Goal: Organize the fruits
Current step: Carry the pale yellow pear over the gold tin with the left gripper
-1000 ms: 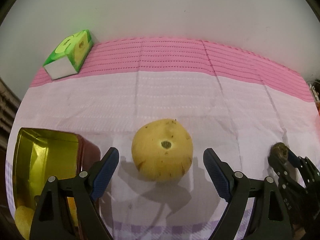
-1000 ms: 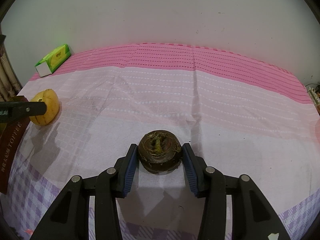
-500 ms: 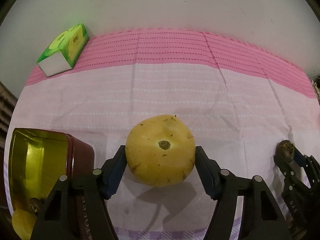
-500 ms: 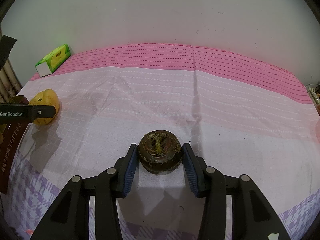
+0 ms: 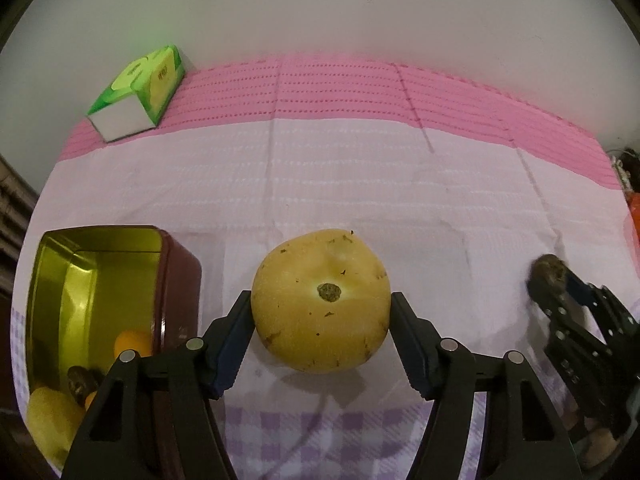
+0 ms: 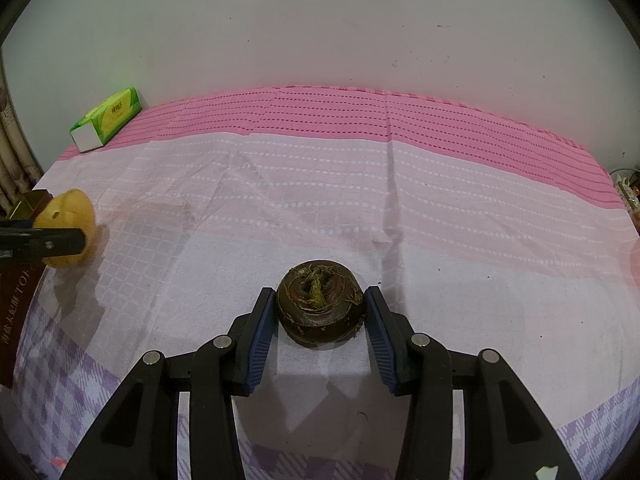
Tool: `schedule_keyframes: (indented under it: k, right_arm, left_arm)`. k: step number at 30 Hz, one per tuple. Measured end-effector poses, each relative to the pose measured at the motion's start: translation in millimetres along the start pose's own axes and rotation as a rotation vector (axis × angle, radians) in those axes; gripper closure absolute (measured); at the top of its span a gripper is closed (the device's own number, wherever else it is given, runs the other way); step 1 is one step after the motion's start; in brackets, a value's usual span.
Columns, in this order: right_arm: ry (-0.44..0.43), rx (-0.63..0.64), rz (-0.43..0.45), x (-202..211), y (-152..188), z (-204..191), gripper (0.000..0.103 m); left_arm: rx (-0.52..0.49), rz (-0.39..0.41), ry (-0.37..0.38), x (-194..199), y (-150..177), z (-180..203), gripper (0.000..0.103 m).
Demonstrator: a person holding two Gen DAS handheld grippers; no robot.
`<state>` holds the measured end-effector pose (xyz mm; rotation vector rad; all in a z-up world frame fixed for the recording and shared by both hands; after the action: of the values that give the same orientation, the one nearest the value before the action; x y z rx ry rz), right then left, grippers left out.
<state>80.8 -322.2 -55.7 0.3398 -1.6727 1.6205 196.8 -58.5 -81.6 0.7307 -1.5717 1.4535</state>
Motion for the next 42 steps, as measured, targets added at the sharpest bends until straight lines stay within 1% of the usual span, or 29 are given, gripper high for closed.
schedule_keyframes:
  k: [3, 9, 14, 19, 28, 34, 42]
  right_arm:
    - [0.0, 0.0, 0.0, -0.3, 0.2, 0.0, 0.06]
    - [0.001, 0.0, 0.0, -0.5, 0.2, -0.1, 0.06]
    - [0.001, 0.0, 0.0, -0.2, 0.2, -0.3, 0.06]
    - [0.002, 0.002, -0.001, -1.0, 0.0, 0.1, 0.06]
    - [0.005, 0.005, -0.001, -1.5, 0.0, 0.1, 0.06]
    - [0.005, 0.006, -0.001, -1.3, 0.2, -0.2, 0.06]
    - [0.006, 0.006, -0.001, -1.7, 0.4, -0.2, 0.06]
  left_arm:
    - [0.0, 0.011, 0.008, 12.9, 0.3, -0.2, 0.036]
    - [0.021, 0.038, 0.012, 41.2, -0.3, -12.3, 0.036]
    - [0.048, 0.061, -0.007, 61.5, 1.6, -32.4, 0.037]
    - [0.086, 0.066, -0.044, 70.3, 6.3, -60.2, 0.037]
    - [0.157, 0.056, -0.093, 70.8, 18.7, -105.5, 0.036]
    - [0.196, 0.041, -0.112, 65.6, 26.8, -126.7, 0.036]
    - [0.237, 0.013, -0.136, 55.7, 29.9, -149.9, 0.036]
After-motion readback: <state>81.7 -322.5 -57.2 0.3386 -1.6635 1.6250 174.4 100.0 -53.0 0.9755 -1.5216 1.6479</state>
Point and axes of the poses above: each gripper's, at about its wrist camera, not at the fingertips, and x roughly against the way its jaws point, z to its right, y to its underside, the point moved 7 cm from there along -x, roughly the way its jaws point, and after that the axes turned 3 degrees about z, right-handed, at the moved point
